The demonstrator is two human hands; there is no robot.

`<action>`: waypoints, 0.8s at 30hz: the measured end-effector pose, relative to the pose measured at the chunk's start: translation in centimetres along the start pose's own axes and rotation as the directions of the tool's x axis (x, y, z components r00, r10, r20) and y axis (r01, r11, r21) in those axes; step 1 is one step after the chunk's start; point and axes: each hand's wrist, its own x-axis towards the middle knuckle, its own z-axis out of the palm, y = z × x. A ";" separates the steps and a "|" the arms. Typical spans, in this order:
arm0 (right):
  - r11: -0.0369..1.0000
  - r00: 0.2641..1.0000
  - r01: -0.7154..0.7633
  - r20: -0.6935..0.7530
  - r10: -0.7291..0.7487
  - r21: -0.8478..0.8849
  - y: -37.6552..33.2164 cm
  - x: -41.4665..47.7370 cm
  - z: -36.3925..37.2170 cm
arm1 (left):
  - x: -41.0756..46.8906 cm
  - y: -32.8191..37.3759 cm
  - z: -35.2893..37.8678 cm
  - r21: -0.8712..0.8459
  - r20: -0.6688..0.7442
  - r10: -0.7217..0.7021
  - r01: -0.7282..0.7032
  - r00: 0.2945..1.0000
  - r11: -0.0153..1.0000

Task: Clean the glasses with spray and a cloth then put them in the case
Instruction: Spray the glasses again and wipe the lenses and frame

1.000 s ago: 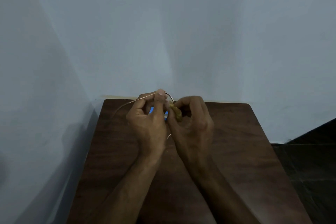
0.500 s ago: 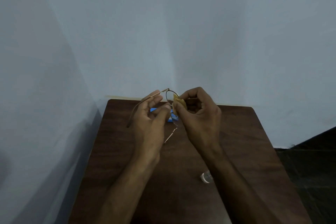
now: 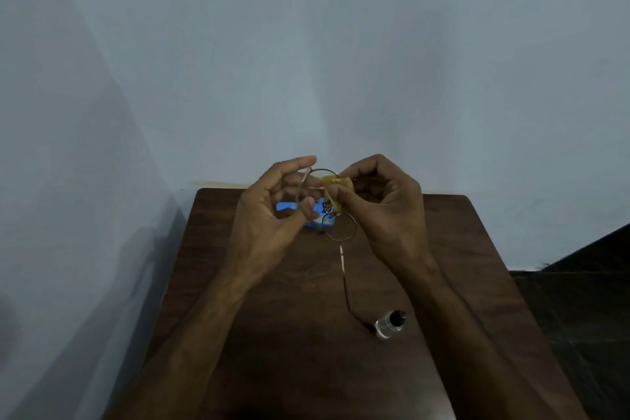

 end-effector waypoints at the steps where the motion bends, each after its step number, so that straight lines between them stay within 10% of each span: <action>1: 1.000 1.000 -0.012 -0.003 0.012 0.023 0.0 0.1 -0.2 | 0.1 -0.2 0.2 -0.053 -0.011 -0.038 0.037 0.999 0.998; 9: 0.997 0.997 -0.056 -0.055 0.059 0.060 0.6 -0.4 -0.6 | -0.1 -1.3 1.9 -0.329 -0.019 -0.274 0.253 0.962 0.910; 18: 0.964 0.998 0.001 0.055 0.014 -0.267 1.0 -1.6 -1.9 | -1.0 -1.4 4.4 -0.444 -0.155 -0.302 0.207 0.941 0.872; 24: 0.992 0.990 -0.127 0.065 0.129 -0.027 1.3 -0.9 -3.1 | -1.3 -0.7 5.4 -0.379 -0.273 -0.264 0.149 0.925 0.914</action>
